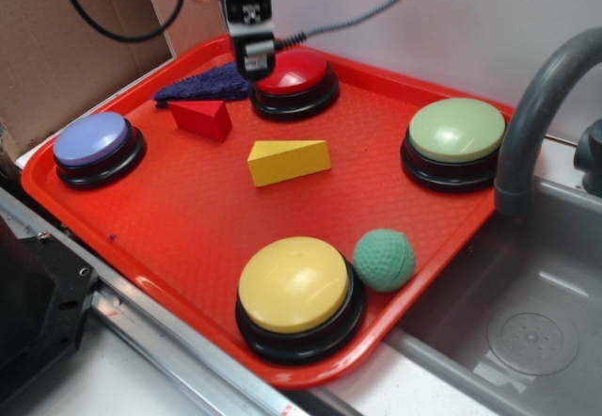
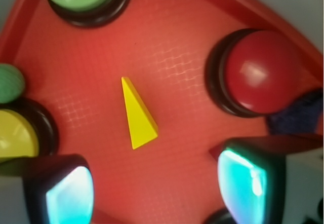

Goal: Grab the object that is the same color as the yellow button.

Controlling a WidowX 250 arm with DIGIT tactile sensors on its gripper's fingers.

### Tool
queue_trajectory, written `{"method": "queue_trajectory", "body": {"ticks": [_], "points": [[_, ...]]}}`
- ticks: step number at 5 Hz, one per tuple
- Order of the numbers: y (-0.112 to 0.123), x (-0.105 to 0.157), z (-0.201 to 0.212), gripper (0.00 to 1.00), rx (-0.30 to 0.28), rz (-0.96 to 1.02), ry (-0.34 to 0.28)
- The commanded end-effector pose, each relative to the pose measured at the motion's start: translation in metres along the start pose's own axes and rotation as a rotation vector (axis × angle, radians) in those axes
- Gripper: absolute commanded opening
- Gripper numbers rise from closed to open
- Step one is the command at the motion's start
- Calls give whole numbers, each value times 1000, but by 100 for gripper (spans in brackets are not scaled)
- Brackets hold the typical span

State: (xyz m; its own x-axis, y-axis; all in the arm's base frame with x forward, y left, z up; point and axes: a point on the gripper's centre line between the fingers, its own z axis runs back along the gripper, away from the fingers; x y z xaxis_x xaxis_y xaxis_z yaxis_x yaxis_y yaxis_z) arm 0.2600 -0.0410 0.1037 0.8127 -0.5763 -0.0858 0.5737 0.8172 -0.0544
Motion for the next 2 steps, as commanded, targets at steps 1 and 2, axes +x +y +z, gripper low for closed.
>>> {"method": "queue_trajectory", "body": {"ticks": [1, 2], "points": [[-20, 5, -29, 100, -16, -75, 24], [-19, 0, -39, 100, -25, -57, 36]]}}
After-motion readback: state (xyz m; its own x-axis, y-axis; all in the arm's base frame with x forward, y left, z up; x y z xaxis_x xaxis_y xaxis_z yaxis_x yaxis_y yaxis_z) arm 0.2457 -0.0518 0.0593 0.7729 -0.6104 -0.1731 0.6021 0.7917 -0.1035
